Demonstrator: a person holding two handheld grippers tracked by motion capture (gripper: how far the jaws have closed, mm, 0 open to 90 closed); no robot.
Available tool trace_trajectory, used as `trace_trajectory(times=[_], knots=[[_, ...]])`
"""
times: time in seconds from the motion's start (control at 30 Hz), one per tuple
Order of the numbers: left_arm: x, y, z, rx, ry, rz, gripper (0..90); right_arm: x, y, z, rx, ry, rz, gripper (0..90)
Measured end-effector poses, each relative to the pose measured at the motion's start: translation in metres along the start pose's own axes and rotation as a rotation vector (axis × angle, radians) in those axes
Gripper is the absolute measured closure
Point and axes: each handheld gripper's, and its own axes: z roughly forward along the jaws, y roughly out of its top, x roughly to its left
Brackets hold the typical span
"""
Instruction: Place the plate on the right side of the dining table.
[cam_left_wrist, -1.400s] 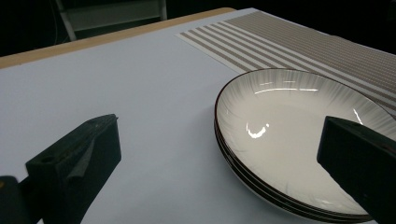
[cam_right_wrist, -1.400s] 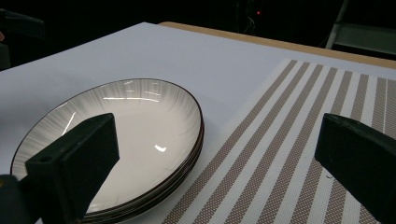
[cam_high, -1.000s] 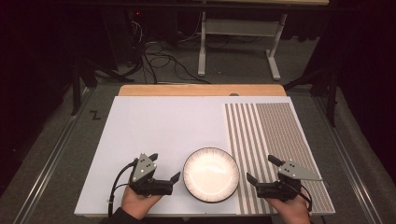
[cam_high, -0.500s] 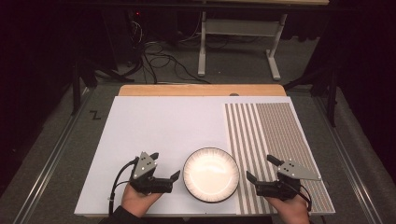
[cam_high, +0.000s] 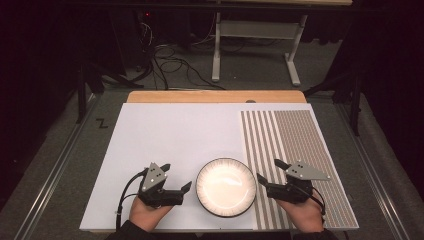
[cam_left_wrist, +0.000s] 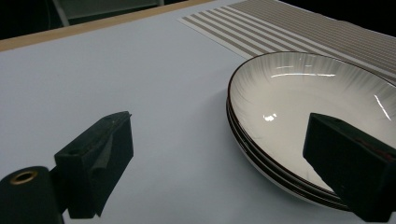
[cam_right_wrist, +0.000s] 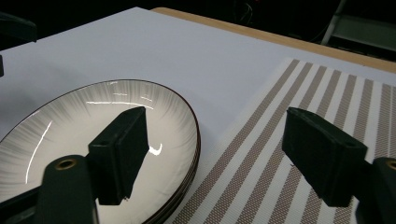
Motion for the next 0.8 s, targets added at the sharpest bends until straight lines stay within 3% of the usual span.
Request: trace_trajectory(times=[0.1,0.2,0.37,0.67,0.8], knots=[[0.001,0.000,0.000,0.004,-0.019,-0.018,9.0,0.001,0.001,0.009,0.015,0.010,0.016,31.3],[0.001,0.001,0.000,-0.002,-0.013,-0.020,9.0,0.006,0.001,0.017,0.028,-0.003,-0.017,41.7],[0.000,0.000,0.000,0.004,-0.008,-0.013,8.9,0.015,-0.001,0.024,0.041,-0.004,-0.028,51.9],[-0.002,0.000,0.002,0.011,-0.008,-0.005,8.9,0.015,-0.013,0.018,0.065,0.002,-0.021,71.2],[-0.003,0.000,0.003,0.019,-0.009,0.001,8.9,0.012,-0.018,0.016,0.069,0.001,0.009,79.1]])
